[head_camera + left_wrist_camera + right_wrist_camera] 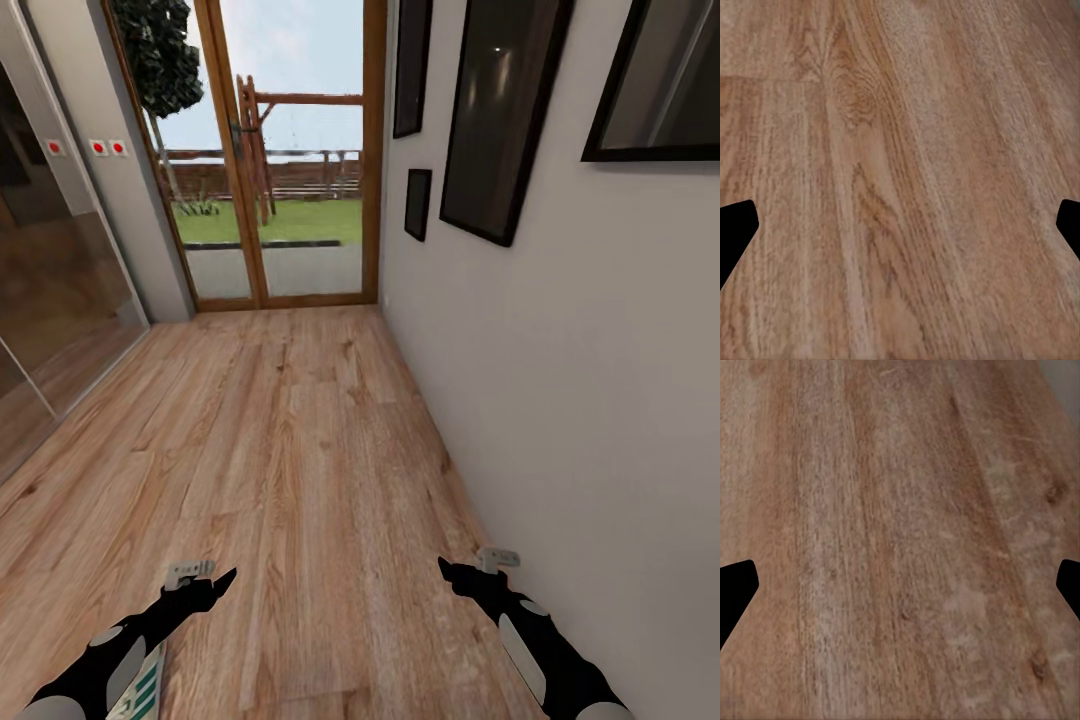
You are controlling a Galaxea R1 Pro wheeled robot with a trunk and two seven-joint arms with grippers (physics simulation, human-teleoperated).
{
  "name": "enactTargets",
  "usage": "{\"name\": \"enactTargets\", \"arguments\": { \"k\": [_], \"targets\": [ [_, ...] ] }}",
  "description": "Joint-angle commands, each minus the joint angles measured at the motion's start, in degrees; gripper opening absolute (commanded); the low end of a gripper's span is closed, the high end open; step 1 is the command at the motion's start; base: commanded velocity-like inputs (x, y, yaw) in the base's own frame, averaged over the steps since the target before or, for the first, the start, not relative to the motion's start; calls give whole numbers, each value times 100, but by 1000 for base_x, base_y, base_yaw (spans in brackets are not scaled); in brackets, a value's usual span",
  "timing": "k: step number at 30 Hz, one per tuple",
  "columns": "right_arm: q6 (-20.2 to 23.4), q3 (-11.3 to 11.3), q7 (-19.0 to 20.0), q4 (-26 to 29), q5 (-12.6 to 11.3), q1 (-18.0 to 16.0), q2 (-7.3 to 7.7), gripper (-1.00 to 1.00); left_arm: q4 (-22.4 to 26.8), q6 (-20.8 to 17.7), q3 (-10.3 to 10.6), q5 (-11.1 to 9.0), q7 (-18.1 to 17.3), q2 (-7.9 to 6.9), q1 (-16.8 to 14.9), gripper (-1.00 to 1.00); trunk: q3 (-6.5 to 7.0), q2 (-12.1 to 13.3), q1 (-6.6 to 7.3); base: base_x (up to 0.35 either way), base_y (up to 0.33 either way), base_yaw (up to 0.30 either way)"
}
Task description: Pick up the two gym shoes and the two sandals from the corridor floor and place them onto the hallstand (shoe rack) in the corridor, making sure they are on the rack and not on the floor. Arrange them so the two gym shoes are next to each other and the two sandals are next to each other.
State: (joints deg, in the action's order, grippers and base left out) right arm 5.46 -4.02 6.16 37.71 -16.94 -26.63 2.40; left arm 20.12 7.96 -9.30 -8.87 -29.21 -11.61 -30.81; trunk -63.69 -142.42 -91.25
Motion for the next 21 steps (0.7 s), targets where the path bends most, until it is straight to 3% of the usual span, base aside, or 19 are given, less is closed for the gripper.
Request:
{"name": "enactTargets", "arguments": {
  "k": [1,8,21],
  "targets": [
    [25,-20,-1,8,-46,-1,6,100,-8,-2,-20,-27,-40,1,-4,100,-5,-2,1,47,-35,0],
    [25,-20,-1,8,-46,-1,6,100,-8,1,-27,-27,-40,1,-4,100,-5,-2,1,123,-120,0],
    [25,-23,-5,8,-46,-1,6,100,-8,3,-27,-27,-41,-7,-4,100,-11,-2,1,39,-15,24]
  ]
}}
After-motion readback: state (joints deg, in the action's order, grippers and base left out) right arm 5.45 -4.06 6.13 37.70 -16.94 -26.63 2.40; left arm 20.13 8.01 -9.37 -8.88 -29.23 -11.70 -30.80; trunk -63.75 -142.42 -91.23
